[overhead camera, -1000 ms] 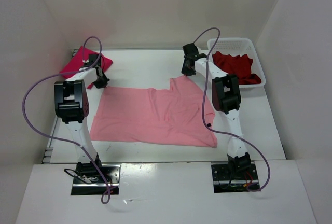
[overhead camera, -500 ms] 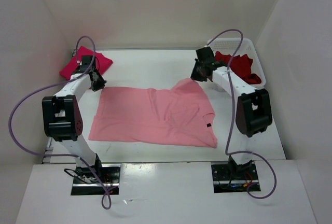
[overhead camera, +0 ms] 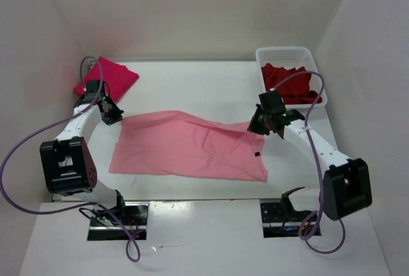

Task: Fold and stack the t-shirts
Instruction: Fold the other side of the tshirt into a rectangle

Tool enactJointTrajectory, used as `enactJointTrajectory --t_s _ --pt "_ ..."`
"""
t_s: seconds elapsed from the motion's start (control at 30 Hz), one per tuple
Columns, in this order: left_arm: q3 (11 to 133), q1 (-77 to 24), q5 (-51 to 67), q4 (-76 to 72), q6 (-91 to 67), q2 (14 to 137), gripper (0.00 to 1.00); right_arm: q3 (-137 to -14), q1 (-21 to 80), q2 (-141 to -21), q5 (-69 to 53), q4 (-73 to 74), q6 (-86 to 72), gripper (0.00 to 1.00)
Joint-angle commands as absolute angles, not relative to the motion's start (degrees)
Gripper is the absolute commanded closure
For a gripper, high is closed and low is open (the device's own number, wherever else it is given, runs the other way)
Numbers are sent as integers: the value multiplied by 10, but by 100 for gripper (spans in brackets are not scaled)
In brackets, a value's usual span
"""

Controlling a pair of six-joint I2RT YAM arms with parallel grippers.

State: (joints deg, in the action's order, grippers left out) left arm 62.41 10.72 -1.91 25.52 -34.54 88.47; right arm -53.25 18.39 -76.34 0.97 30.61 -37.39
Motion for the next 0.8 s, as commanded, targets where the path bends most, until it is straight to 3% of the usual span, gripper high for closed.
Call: enactJointTrajectory --t_s 0.0,0.47,0.67,0.77 --pt "609 136 25 264 -341 861 100 -509 185 -712 -20 337 -416 98" --pt "526 253 162 244 -357 861 100 -400 190 -570 -75 421 -544 97" --pt "513 286 179 250 -369 839 89 -405 234 -565 -54 457 -587 97" --pt "519 287 190 256 -381 815 76 -405 283 -545 -43 475 -626 96"
